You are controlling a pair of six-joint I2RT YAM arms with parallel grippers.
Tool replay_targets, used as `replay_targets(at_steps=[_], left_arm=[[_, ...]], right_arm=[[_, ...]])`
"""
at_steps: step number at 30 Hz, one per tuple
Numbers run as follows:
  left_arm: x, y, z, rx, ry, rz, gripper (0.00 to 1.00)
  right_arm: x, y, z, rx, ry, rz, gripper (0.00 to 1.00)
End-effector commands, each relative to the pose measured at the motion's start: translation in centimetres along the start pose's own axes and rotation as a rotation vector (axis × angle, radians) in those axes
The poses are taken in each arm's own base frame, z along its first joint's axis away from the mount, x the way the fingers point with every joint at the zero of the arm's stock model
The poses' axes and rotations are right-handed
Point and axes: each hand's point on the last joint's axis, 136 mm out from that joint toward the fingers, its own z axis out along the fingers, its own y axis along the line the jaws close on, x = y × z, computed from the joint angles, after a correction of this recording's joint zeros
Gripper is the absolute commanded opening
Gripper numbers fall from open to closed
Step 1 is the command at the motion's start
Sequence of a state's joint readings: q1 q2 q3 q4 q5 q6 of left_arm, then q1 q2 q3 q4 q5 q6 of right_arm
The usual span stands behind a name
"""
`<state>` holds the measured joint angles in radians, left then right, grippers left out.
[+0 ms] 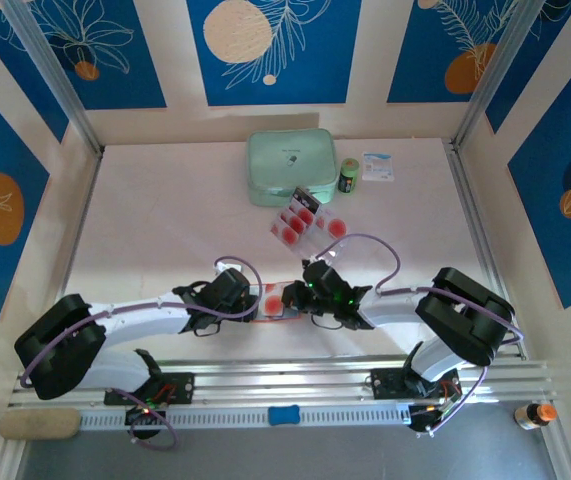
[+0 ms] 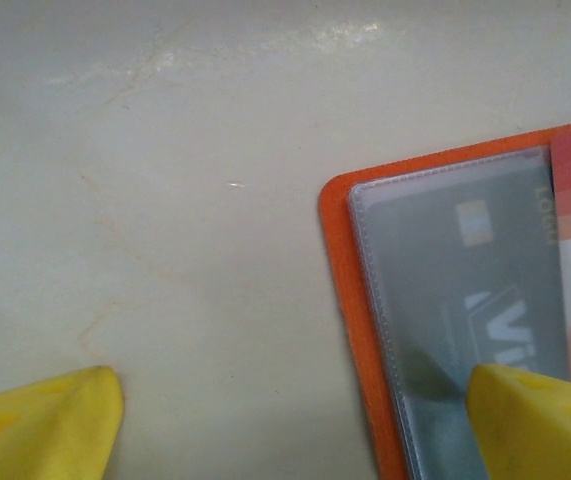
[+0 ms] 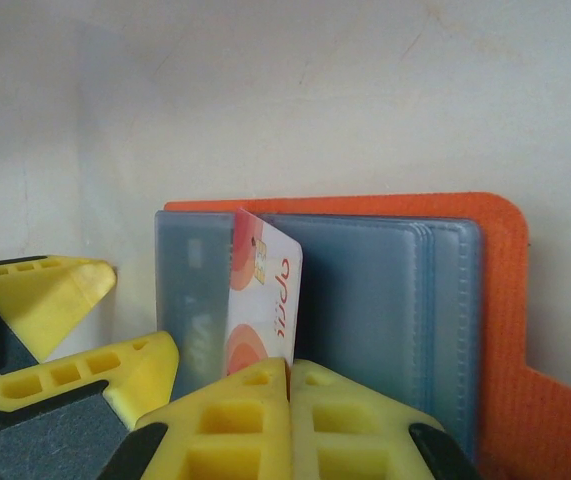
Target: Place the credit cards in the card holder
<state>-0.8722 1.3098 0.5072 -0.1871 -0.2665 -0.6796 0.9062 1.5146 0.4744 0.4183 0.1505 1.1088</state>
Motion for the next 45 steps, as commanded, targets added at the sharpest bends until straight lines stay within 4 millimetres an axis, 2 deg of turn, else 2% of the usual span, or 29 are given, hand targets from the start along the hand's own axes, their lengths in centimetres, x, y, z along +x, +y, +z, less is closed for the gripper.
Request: replay_targets(at_steps=[1,14,29,36,38,41,45], left_arm=[[0.7,0.9,0.0,-0.023,0.01,-0.012,0.89],[0.8,1.0,0.0,-0.024,0.012,-0.013,0.89],[0.7,1.0,0.0,-0.023,0.009,-0.014,0.89],[0.1,0.8,-0.4,-0.026,-0.005,-0.012,0.89],[-0.3,1.4,-0.9,-0.06,-0.018,-0.018,0.89],[-0.8,3.5,-1.8,-0.163,-0.045,-0.056,0.89],[-0.5,5.7,-2.5,-0.242,-0.058,-0.113,0.89]], right_arm=[[0.9,-0.8,-0.1,0.036,0.024,0.005,0.0],[1.6,-1.2,-0.4,0.057,0.047,0.008,0.0],[2.4,-0.4,1.8,0.067,0.144,0.004,0.0],[2.8,-0.2,2.5,0.076,0.185,0.003,0.0],[2.7,-0.3,2.5,0.08,0.183,0.004,0.0],[2.6,-0.3,2.3,0.084,0.18,0.005,0.0],[2.5,-0.3,2.3,0.083,0.18,0.002,0.0]])
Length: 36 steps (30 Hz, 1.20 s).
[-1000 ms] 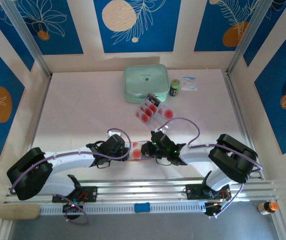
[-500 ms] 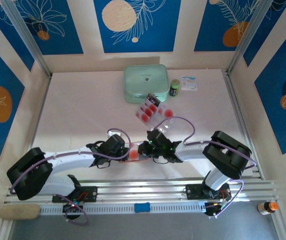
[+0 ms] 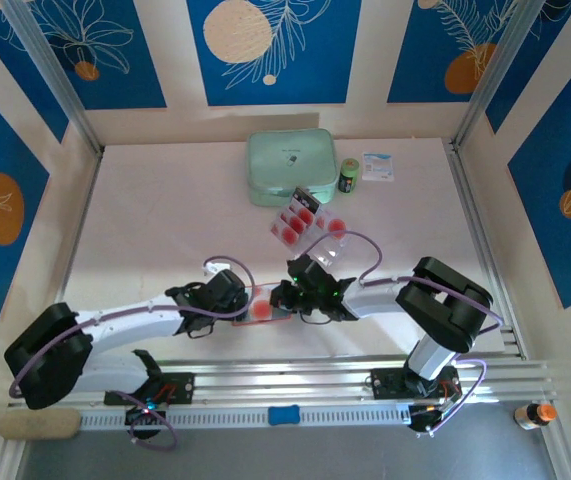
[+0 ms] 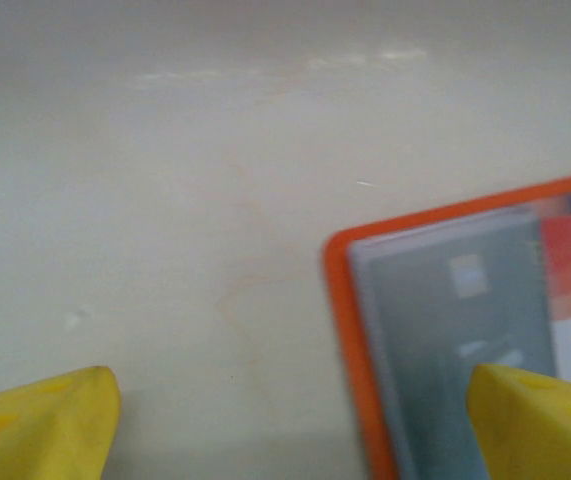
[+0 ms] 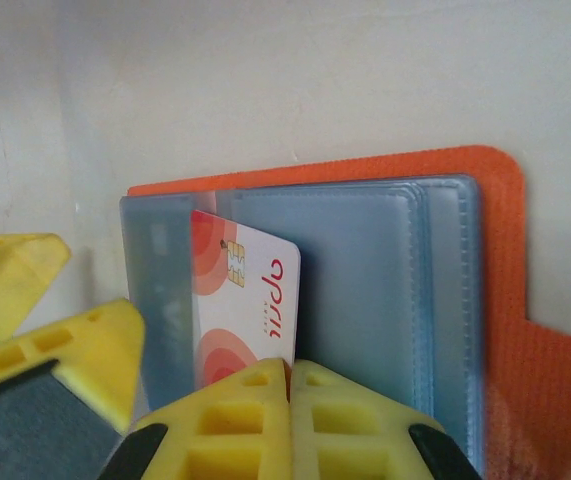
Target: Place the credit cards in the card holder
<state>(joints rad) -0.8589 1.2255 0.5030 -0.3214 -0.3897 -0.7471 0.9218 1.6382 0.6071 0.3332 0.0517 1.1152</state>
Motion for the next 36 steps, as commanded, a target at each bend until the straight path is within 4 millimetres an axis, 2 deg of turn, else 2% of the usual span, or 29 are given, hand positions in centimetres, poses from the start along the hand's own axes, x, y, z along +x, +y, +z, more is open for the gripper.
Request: replay_targets(at_steps=[1,7,15,23,33,34,36], left_arm=[[-0.3,2.7,-0.6,-0.113,-0.016,-0.057,0.89],[0.8,3.2,0.3,-0.131,0.03,-0.068,0.9],[1.7,2.3,1.8,-0.112,0.088,-0.042,0.9],[1.8,1.7,2.4,-0.095,0.1,-0.027,0.9],[1.8,1.2,2.6,-0.072,0.099,-0.023,0.9],[1.8,1.1,2.6,-0.068,0.099,-0.023,0.9],[1.8,1.1,2.6,-0.065,0.095,-0.024,0.9]], right_arm=[[0.9,-1.6,0.0,0.065,0.045,-0.002,0.0],[0.8,-1.3,0.1,0.06,0.048,-0.005,0.0],[0.5,-1.0,0.1,0.071,0.067,-0.006,0.0],[0.6,-0.8,0.5,0.096,0.112,0.01,0.0],[1.4,0.4,2.1,0.08,0.219,-0.01,0.0],[1.4,0.5,2.0,0.085,0.229,-0.022,0.03],[1.1,0.5,1.4,0.102,0.238,-0.057,0.15]])
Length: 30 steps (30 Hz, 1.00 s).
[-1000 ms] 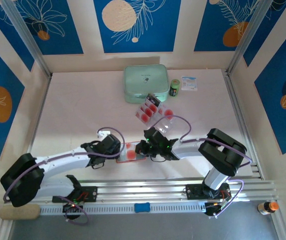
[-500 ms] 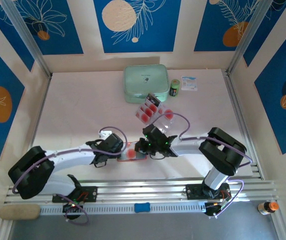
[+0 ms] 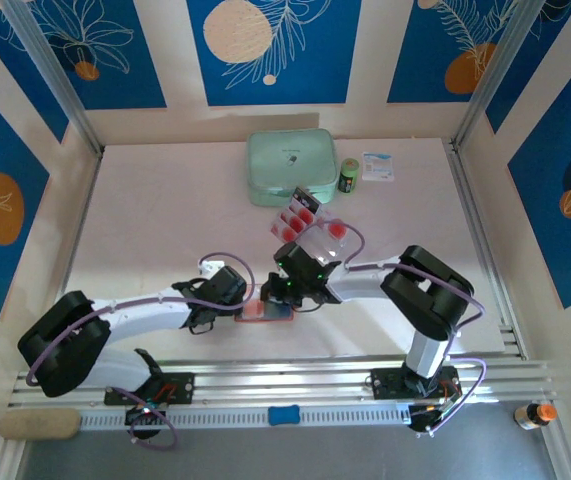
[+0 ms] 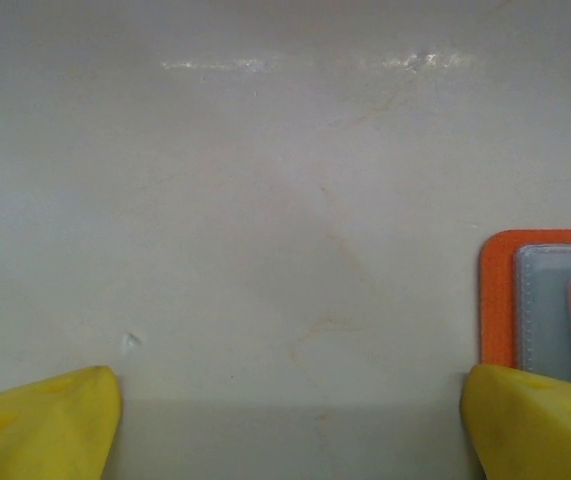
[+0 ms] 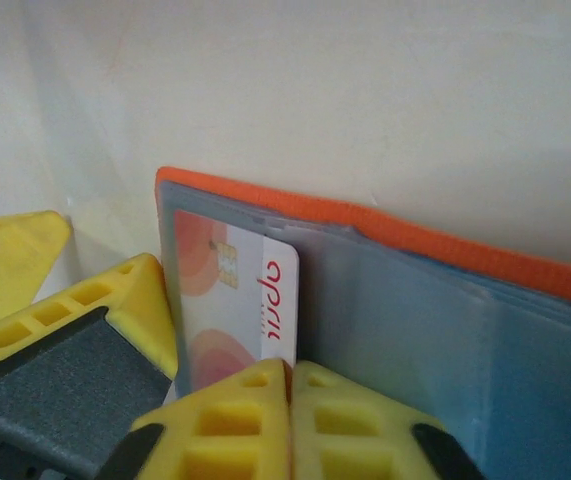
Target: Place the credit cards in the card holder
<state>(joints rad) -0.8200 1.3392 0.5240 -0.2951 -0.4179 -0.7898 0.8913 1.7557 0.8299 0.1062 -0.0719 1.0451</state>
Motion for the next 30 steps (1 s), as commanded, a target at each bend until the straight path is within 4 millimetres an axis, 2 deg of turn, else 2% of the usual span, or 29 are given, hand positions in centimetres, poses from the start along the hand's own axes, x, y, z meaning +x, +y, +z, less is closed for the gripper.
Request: replay_targets(at_steps=[1,2,4,7,9,12,15,25,30], left_arm=[[1.7,0.0,0.7,0.019,0.067,0.031,0.9],[1.7,-0.1,0.7,0.023,0.066,0.031,0.9],[1.6,-0.1,0.6,0.032,0.06,0.03,0.9],[1.5,-0.4,0.4,0.049,0.051,0.03,0.9],[1.4,-0.4,0.4,0.055,0.045,0.028,0.9],[1.4,-0.5,0.4,0.057,0.046,0.029,0.9],[1.4,-0.6,0.4,0.06,0.047,0.029,0.9],[1.5,-0.6,0.4,0.064,0.047,0.03,0.9],[1.4,-0.7,0.4,0.069,0.046,0.028,0.9]], right_arm=[[1.3,-1.2,-0.8,0.071,0.086,-0.055,0.22],[1.1,-1.3,-1.4,0.082,0.074,-0.068,0.28],[0.7,-1.2,-2.5,0.087,0.056,-0.09,0.3],[0.3,-1.0,-3.4,0.091,0.049,-0.115,0.28],[0.1,-0.8,-3.5,0.093,0.052,-0.13,0.23],[0.2,-0.4,-3.0,0.092,0.069,-0.143,0.12],[0.2,0.0,-2.4,0.092,0.082,-0.153,0.06],[0.4,-0.2,-0.1,0.116,0.124,-0.15,0.02],[0.7,0.4,1.2,0.108,0.161,-0.154,0.0]])
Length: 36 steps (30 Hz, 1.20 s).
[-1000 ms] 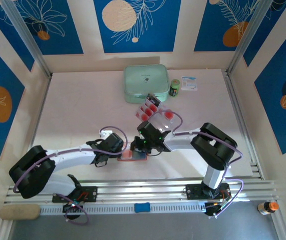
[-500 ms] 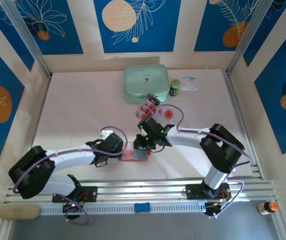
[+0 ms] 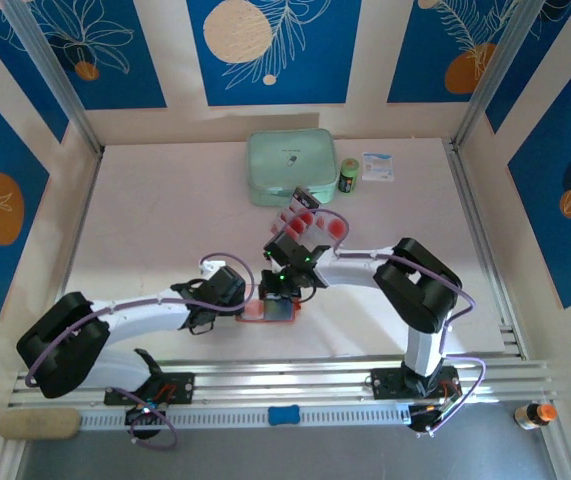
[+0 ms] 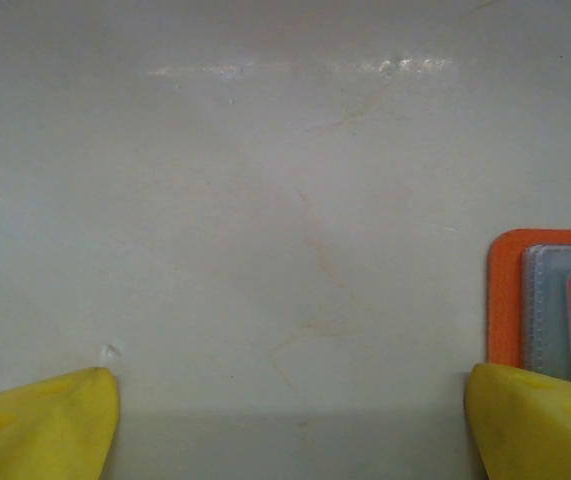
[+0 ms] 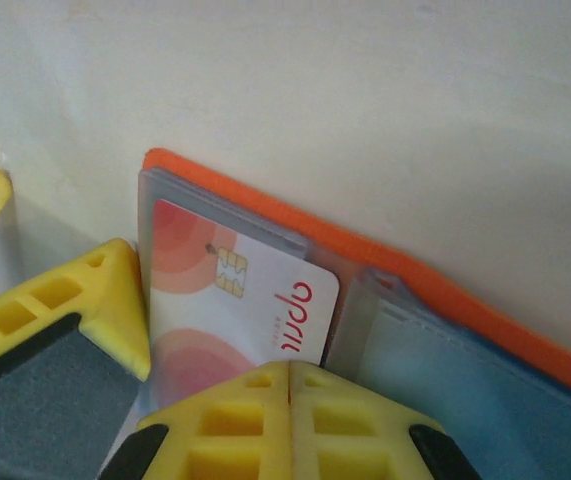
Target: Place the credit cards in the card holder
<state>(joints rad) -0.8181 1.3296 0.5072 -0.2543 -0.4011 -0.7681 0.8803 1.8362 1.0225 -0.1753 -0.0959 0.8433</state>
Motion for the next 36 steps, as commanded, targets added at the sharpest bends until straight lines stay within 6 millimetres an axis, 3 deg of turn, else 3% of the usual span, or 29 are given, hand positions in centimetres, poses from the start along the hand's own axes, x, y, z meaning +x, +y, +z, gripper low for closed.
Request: replay_targets(at_steps=[1,7,16,28,36], left_arm=[[1.5,-0.2,0.3,0.037,0.056,0.019,0.9],[0.7,-0.5,-0.3,0.052,0.037,0.01,0.9],[-1.7,0.0,-2.9,0.054,-0.046,-0.019,0.9],[1.3,3.1,-2.2,-0.06,0.028,-0.062,0.91],[2.1,2.9,-0.9,-0.074,0.071,-0.028,0.91]], right_arm=[[0.7,0.9,0.9,-0.012,0.054,-0.027,0.0],[0.9,1.7,0.9,-0.025,0.064,-0.036,0.0],[0.3,1.7,-2.0,-0.035,0.005,-0.033,0.04],[2.0,0.4,-1.6,-0.005,0.031,-0.027,0.0],[2.1,0.4,-0.6,0.015,0.053,-0.039,0.0]])
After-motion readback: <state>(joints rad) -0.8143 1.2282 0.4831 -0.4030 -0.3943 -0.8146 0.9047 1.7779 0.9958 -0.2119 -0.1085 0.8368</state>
